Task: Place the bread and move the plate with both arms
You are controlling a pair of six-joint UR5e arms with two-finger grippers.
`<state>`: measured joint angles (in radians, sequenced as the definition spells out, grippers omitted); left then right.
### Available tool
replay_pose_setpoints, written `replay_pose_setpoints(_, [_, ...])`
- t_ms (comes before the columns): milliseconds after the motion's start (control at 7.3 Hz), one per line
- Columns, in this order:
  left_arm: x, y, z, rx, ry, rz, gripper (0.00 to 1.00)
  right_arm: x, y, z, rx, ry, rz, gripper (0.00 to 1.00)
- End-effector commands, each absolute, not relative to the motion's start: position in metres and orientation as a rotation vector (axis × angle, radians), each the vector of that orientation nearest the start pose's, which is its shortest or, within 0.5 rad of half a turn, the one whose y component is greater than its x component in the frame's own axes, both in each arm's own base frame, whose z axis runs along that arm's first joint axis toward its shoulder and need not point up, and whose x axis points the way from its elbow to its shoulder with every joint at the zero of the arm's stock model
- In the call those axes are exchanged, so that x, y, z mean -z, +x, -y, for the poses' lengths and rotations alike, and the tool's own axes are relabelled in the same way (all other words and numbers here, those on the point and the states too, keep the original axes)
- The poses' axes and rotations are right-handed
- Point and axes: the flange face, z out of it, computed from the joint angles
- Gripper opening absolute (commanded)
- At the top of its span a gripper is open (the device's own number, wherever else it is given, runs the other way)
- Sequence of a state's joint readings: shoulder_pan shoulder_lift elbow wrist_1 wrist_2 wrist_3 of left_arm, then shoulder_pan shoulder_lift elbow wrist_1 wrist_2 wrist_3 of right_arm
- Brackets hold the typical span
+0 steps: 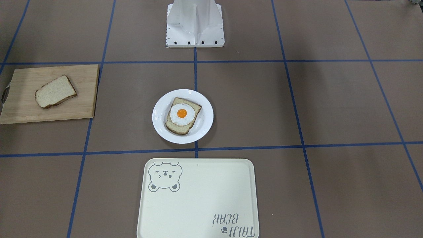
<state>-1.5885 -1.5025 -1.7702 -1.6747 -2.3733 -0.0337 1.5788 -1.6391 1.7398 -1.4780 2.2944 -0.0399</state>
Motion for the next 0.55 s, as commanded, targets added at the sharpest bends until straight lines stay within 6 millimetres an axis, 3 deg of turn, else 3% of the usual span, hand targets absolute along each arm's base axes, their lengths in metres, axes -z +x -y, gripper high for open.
replay_pose_setpoints(0, [-0.540,-0.076,0.509,-0.081,0.334,-0.780,0.98,-0.588,0.067,0.481,0.148,0.330,0.763,1.00])
replay_pose_setpoints(137, [-0.540,-0.077,0.506,-0.091,0.348,-0.778,0.98,-0.593,0.067,0.478,0.144,0.326,0.773,1.00])
replay_pose_setpoints(411, [-0.537,-0.076,0.508,-0.107,0.395,-0.777,0.98,-0.577,0.066,0.479,0.093,0.341,0.789,1.00])
